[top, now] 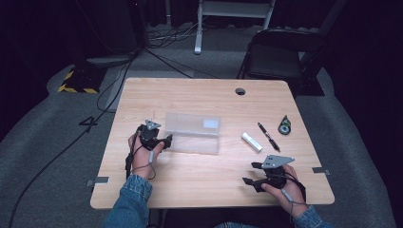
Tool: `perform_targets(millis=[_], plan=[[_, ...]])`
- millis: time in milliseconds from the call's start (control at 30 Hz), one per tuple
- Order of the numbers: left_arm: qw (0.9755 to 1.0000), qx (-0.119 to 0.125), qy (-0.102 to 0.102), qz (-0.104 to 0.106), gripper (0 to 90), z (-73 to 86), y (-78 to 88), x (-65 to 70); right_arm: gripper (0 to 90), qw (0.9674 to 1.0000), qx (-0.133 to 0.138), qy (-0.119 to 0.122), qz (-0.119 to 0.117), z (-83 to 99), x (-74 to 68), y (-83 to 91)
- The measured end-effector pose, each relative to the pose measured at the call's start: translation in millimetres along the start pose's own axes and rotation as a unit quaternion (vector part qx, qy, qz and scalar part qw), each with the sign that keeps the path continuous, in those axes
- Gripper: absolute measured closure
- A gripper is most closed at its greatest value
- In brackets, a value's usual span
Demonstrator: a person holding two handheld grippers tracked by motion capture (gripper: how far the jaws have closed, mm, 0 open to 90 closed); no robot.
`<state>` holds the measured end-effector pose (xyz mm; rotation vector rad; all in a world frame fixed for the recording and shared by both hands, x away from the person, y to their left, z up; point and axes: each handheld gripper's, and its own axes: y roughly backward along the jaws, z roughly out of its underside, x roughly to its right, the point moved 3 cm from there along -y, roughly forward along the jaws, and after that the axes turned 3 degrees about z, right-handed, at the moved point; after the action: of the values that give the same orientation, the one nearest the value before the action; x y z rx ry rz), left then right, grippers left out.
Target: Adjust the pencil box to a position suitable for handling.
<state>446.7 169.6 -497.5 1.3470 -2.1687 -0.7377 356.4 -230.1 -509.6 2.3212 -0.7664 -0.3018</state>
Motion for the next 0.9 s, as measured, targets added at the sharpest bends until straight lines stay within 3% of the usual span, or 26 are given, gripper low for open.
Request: perform_targets(millis=[233,367,500,600,900], plan=[[0.9994,-0.033,-0.008,0.0,39.7,6.8,-4.8,-2.3,26.8,0.9999,-0.006,0.005,-0.009,0.7,-2.4,-4.7],[0.9993,-0.037,-0.004,-0.003,44.4,7.9,-4.7,-4.6,27.0,0.9999,-0.006,0.006,-0.011,0.4,-3.6,-4.5],[0.9985,-0.052,-0.011,0.012,51.5,10.1,-8.5,-3.4,27.0,0.9999,-0.008,0.009,-0.01,1.5,-3.0,-4.8],[0.998,-0.059,-0.014,0.018,51.1,11.4,-10.5,-2.3,27.0,0.9999,-0.009,0.009,-0.01,1.6,-2.8,-4.5],[0.9953,-0.066,-0.061,0.038,49.8,14.8,-12.7,9.9,26.9,0.9998,-0.009,0.012,-0.01,1.7,-1.8,-2.5]])
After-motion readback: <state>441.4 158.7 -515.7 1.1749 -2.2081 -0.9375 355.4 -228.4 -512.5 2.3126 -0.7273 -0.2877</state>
